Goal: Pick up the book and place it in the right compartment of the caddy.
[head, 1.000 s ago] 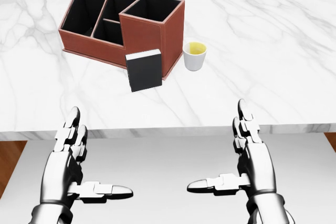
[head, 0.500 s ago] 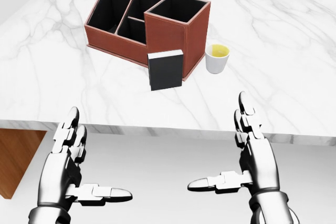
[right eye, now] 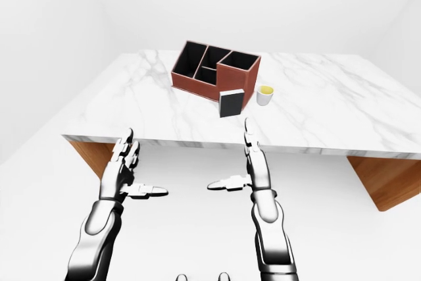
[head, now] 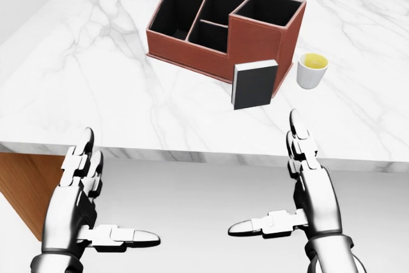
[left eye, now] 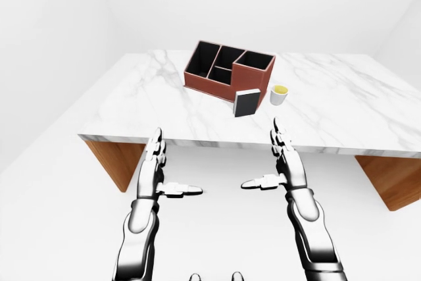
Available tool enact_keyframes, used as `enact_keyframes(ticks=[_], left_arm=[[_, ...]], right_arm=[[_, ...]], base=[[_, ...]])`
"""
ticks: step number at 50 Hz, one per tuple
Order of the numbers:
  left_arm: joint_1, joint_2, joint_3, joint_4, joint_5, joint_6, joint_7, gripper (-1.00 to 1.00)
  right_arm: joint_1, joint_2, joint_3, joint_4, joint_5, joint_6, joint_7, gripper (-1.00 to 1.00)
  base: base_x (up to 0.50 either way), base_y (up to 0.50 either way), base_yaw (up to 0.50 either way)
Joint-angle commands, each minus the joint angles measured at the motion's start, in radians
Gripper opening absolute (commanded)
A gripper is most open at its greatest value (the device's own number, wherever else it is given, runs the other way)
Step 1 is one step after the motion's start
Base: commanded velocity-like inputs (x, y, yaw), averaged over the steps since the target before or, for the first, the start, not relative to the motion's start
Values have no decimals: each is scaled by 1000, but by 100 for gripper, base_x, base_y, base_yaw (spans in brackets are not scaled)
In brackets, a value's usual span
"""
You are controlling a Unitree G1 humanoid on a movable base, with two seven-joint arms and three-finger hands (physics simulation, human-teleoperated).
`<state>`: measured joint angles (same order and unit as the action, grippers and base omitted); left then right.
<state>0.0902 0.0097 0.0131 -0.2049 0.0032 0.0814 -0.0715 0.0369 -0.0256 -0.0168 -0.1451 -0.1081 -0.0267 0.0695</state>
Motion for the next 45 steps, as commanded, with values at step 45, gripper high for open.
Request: enact_keyframes(ticks=[45], left_arm=[[-136,57,102,-210,8,6,-80,100]], right_arm=[[-282,-101,-94,-347,-62,114,167,100]], base=[[0,2,0]])
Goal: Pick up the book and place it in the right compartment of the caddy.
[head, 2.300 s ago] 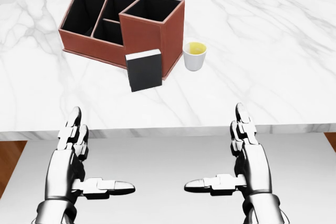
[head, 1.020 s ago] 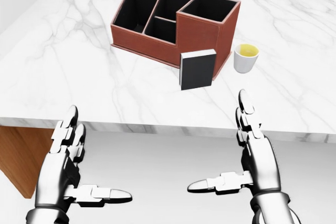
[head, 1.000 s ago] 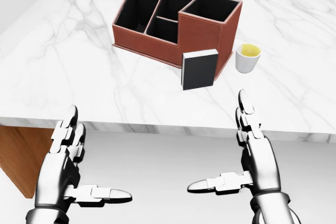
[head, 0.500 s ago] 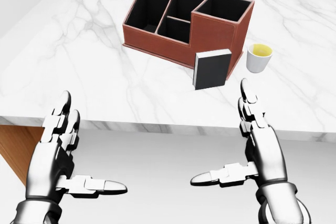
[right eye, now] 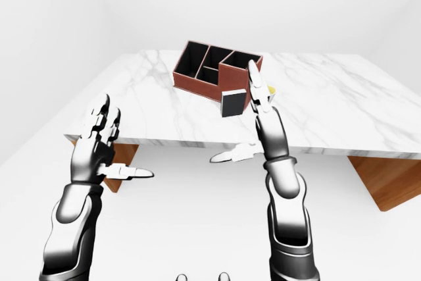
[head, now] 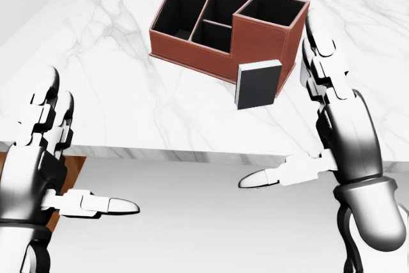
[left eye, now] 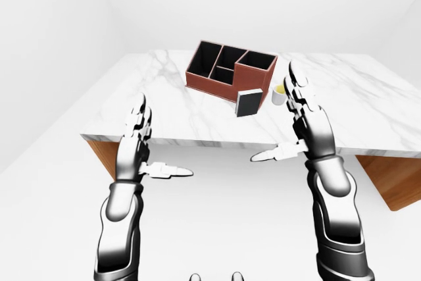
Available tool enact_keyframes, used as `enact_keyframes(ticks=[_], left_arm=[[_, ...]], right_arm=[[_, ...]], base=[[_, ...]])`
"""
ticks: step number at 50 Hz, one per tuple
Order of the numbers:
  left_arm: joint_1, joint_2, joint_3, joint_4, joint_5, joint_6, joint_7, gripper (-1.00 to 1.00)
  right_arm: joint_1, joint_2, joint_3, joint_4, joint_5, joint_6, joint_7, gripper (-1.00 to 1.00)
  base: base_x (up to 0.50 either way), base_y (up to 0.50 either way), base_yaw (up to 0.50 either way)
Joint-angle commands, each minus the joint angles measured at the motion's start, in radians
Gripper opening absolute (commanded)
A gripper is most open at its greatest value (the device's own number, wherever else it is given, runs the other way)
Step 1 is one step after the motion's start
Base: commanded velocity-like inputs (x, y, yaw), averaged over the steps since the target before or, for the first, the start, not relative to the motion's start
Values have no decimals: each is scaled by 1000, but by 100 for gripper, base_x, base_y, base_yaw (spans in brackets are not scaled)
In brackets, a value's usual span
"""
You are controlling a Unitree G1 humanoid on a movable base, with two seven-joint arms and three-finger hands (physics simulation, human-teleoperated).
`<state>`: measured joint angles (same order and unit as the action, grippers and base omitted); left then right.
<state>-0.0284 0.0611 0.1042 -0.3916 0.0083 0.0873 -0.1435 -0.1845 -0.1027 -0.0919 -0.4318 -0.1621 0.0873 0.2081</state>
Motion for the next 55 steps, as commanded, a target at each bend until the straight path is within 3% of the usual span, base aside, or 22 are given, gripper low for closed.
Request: enact_keyframes(ticks=[1,21,55], left_arm=[[-19,6,11,-20,4,0,-8,100],[-22,7,19,-65,-10,0,-6,100],[-20,6,17,-79,-8,0,0,100]], right_arm=[[-66,-27,-22,-63,-9,0,30,100],[-131,-57,-45,-80,4,0,25,100],[-132,-72,-70,-64,27,0,4,100]], base=[[0,0,0],[0,0,0],[18,2,0]])
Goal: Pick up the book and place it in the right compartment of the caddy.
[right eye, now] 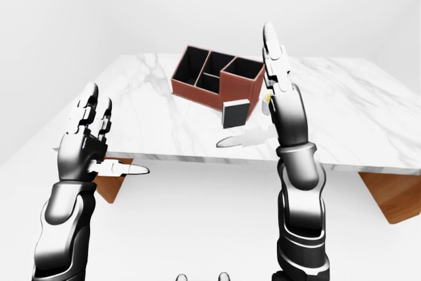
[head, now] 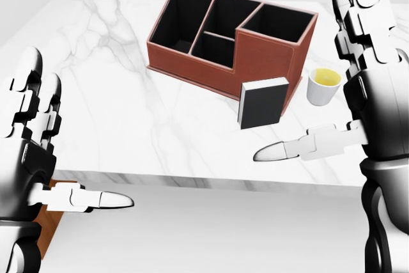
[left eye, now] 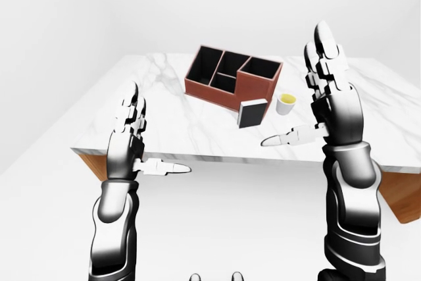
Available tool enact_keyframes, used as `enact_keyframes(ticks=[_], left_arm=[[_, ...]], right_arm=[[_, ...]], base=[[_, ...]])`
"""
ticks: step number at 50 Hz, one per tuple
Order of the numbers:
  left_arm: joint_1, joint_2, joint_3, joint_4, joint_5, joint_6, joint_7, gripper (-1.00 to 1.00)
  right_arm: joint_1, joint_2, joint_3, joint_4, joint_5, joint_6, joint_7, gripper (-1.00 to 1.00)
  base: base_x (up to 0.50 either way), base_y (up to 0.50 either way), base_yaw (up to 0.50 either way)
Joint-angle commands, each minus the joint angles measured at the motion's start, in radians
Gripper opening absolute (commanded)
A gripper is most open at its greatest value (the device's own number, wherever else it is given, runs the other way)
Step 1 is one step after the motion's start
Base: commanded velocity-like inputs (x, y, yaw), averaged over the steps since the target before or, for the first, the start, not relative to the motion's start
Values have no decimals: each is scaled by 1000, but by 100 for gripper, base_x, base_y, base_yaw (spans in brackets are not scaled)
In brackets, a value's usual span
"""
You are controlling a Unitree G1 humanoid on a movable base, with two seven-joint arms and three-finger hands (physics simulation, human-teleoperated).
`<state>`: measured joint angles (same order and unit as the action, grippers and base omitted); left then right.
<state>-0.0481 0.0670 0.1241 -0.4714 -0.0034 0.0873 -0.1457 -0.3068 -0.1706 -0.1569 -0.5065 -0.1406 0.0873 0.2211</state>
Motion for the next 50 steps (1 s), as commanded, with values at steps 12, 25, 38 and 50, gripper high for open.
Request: enact_keyframes(ticks=[12,25,38,50], left_arm=[[-1,0,-2,-38,5,0,3,100],[-5,0,-7,-53,13,0,2,100],[2,-4,-12,-53,20,0,2,100],[3,-5,-17,-45,29,0,-1,100]], right_arm=[[-18,-6,1,27,5,0,-18,100],[-22,-7,0,32,7,0,-13,100],[-18,-8,-2,38,8,0,-16,100],[-12,-7,-1,39,8,0,-11,100]], base=[[18,2,0],[18,2,0],[18,2,0],[18,2,0]])
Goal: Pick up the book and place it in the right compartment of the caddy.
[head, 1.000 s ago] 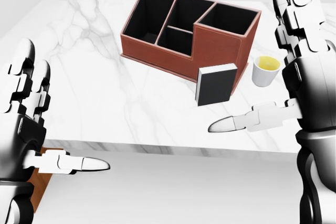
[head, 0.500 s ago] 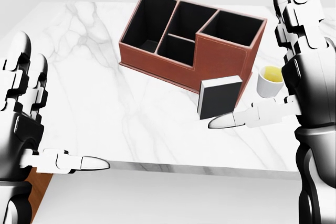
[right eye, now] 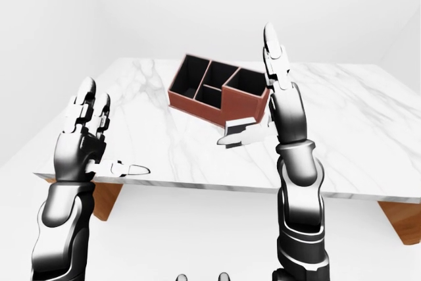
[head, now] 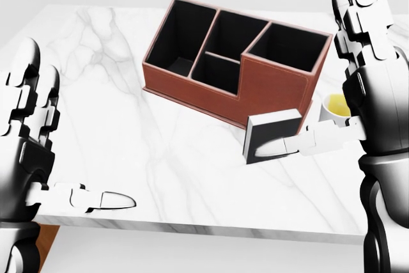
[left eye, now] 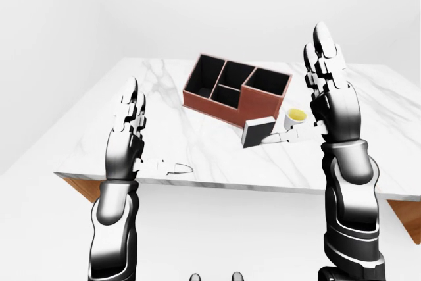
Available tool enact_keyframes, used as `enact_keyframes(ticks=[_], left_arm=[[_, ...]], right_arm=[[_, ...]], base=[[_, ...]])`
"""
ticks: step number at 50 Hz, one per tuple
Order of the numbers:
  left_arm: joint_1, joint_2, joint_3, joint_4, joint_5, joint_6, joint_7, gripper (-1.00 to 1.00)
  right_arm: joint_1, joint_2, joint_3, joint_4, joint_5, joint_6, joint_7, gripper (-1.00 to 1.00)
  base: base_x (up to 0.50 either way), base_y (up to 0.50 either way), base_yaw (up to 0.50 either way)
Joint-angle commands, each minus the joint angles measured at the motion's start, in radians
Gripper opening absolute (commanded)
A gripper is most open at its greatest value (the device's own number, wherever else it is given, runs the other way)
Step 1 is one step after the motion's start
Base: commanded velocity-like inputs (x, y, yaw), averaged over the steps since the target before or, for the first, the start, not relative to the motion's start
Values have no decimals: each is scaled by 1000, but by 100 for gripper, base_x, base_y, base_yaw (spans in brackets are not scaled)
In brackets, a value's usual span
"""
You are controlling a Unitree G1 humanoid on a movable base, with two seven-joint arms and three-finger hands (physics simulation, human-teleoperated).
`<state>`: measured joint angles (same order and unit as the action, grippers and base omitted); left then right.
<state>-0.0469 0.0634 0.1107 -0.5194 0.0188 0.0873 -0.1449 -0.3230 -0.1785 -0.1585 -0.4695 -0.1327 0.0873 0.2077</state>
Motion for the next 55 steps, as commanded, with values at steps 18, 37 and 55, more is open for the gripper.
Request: enact_keyframes(ticks=[18,37,55], left_arm=[[5,-3,-2,-8,10,0,-5,100],[-5,-2,-8,-10,13,0,-5,100],[3,-5,-14,-35,22,0,-9,100]], right_arm=[[15,0,-5,0,-3,0,8,100],[12,-9,-14,-5,-3,0,19,100],[17,-9,-15,-6,1,0,20,100]], base=[[18,2,0],[18,2,0],[18,2,0]])
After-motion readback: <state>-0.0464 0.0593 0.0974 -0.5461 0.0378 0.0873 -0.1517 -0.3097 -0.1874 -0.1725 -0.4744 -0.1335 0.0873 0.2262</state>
